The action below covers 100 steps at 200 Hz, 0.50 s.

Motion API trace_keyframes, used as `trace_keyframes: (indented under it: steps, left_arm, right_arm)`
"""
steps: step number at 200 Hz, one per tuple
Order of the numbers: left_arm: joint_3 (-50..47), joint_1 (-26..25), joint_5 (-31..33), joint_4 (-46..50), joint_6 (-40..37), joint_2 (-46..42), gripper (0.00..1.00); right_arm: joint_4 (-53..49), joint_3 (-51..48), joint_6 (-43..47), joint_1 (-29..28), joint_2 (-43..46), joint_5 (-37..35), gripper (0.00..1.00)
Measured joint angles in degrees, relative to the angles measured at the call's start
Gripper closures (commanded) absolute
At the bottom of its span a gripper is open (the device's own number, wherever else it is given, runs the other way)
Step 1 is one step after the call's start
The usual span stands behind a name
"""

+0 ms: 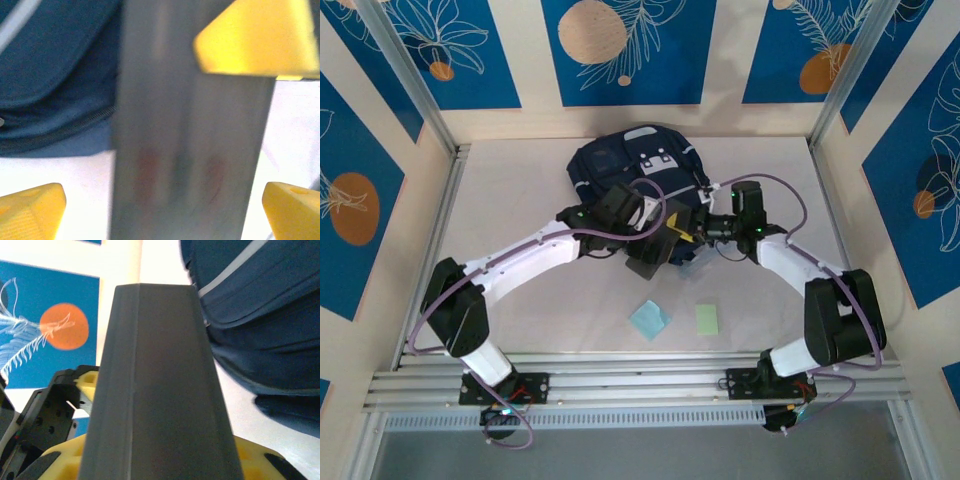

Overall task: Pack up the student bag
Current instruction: Pass the pencil case, then open the student bag at the top-center of the table.

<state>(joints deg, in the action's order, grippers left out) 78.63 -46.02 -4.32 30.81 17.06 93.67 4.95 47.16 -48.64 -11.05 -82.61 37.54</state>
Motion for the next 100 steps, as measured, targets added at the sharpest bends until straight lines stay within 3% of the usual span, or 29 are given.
trace_keyframes:
  steps: [43,100]
  left_arm:
    - [10.12,0.81,3.56,-0.68,-9.94,5.6,0.04]
    - [24.85,1.25,6.14,-0.79,-20.26,25.68,0.15]
  right_arm:
    - [-9.49,0.09,2.89,12.85,3.02,-2.43,0.91]
    - [-17.35,0.04,3.43,28.85,8.96,-3.06,0.91]
